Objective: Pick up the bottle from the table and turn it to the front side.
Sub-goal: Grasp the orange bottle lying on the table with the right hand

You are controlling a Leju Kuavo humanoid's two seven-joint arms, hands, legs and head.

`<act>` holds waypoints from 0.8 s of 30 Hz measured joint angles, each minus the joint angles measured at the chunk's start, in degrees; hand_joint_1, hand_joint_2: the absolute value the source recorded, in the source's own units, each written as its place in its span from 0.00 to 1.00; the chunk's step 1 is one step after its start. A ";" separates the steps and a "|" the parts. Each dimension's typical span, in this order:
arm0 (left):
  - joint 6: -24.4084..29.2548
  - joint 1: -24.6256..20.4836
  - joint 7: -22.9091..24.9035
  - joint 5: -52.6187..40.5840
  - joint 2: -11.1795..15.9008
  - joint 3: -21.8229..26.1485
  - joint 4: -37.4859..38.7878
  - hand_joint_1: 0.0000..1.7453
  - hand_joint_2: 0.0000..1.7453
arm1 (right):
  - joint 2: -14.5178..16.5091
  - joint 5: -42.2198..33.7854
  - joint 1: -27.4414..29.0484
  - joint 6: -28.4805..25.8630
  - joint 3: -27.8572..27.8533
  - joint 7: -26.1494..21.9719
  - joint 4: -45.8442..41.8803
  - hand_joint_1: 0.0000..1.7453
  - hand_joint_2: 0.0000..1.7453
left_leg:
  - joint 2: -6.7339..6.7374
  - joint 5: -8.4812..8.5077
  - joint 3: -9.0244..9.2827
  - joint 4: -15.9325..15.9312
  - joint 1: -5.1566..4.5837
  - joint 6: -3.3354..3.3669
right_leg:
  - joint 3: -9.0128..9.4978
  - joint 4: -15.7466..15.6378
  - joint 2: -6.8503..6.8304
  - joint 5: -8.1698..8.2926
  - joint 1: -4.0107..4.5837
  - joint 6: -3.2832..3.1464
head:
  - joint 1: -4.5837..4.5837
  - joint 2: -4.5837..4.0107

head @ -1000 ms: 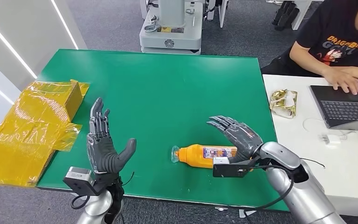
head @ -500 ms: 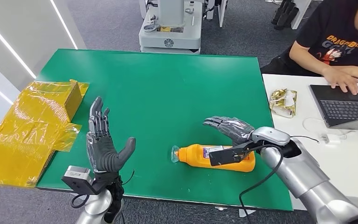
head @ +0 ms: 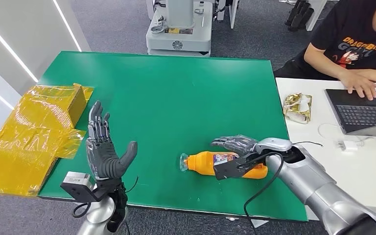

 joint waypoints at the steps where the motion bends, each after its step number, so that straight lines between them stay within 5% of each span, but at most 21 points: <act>1: 0.20 -0.12 0.00 0.18 0.07 0.01 0.08 0.00 1.00 | 0.00 -0.27 -0.02 0.14 0.42 0.33 0.27 0.00 1.00 | 0.01 0.00 0.00 0.00 0.00 0.00 | 0.00 0.00 0.01 0.00 0.00 0.00 | 0.00 0.00; 24: -0.55 -0.14 0.00 1.39 0.62 0.05 0.75 0.00 1.00 | -2.85 -1.41 -0.74 0.74 4.60 4.93 2.47 0.00 1.00 | 0.01 0.00 0.00 0.03 -0.01 0.01 | 0.00 -0.02 0.01 0.01 -0.01 0.01 | 0.00 0.00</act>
